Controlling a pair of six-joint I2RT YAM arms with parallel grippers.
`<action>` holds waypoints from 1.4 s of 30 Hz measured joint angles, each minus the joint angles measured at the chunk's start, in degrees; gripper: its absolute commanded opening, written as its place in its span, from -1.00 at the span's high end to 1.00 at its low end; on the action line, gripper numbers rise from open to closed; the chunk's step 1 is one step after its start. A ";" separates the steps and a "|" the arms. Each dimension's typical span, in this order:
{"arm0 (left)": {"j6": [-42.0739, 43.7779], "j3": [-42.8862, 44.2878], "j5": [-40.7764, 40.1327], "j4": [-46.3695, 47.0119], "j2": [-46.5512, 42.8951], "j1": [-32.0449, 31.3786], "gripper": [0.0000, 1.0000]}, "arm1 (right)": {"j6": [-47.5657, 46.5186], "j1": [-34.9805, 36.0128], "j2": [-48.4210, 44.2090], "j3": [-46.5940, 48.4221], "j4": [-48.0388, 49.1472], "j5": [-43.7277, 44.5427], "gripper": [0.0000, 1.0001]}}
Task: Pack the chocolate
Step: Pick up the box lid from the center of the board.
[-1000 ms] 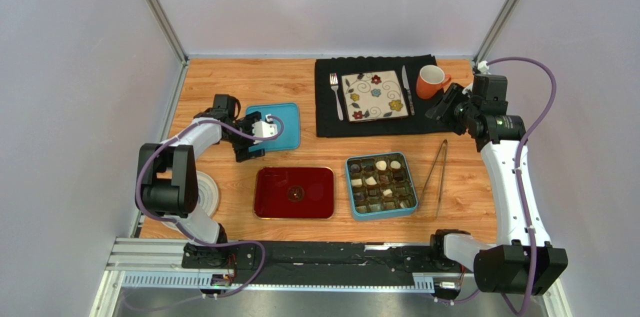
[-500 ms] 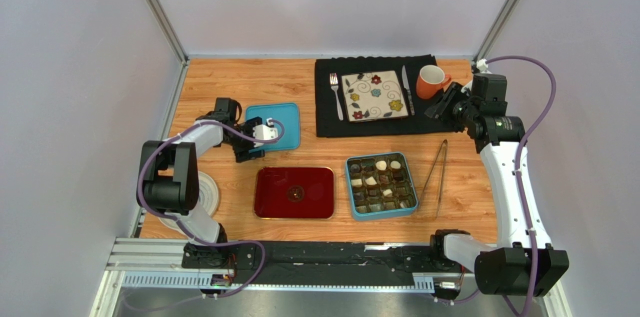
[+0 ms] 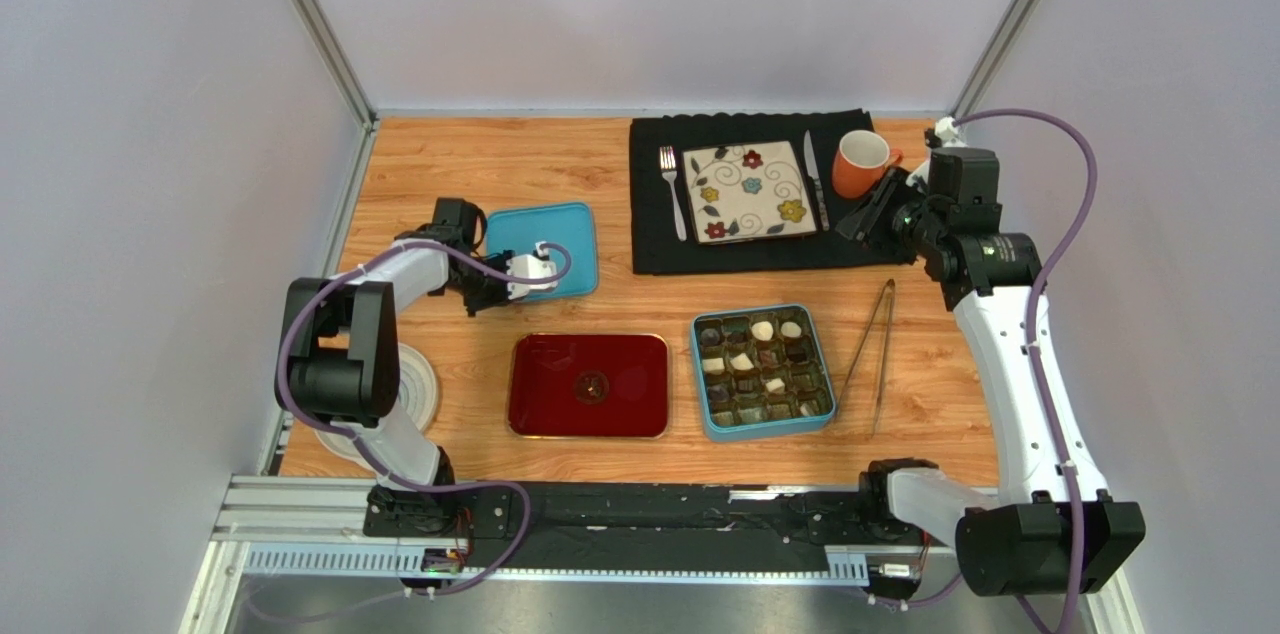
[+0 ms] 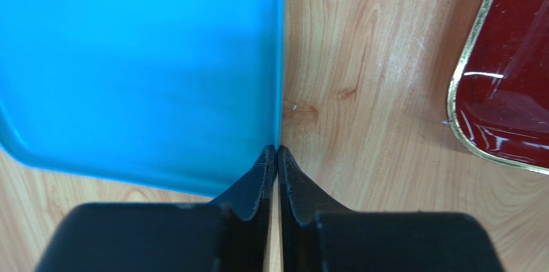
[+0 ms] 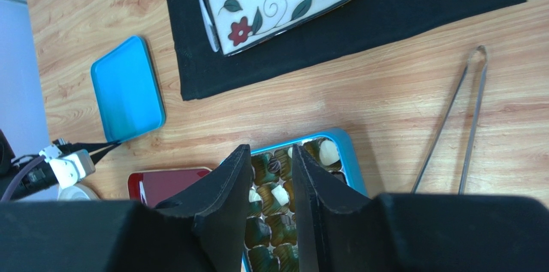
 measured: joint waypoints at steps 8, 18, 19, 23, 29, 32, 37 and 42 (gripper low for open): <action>-0.63 1.29 -0.42 -5.07 -0.04 -0.04 1.00 | -0.07 6.12 -0.02 0.00 0.39 1.68 0.36; -6.95 12.61 4.81 -20.09 -9.03 -0.02 1.00 | -0.85 11.47 0.46 -3.21 -1.73 8.48 0.39; -8.26 14.34 6.27 -21.22 -10.43 -0.02 1.00 | -0.92 12.46 0.37 -3.87 -2.16 9.46 0.41; -16.81 20.33 13.73 -24.59 -15.69 -0.04 1.00 | -0.87 19.43 -0.70 -5.95 -4.28 12.48 0.41; -33.27 27.47 29.70 -28.44 -20.00 -0.04 1.00 | 0.70 24.04 -3.98 -7.82 -5.70 17.77 0.06; -43.45 29.49 39.80 -28.68 -21.14 -0.04 1.00 | 0.68 23.80 -8.13 -12.59 -0.13 15.10 -0.11; -76.48 21.57 53.48 -7.13 -27.23 -0.44 1.00 | -8.37 23.85 -18.62 -21.49 14.23 5.90 -0.49; -100.28 16.02 57.90 9.42 -30.53 -1.75 1.00 | -18.99 23.87 -34.29 -28.81 27.74 -0.94 -0.74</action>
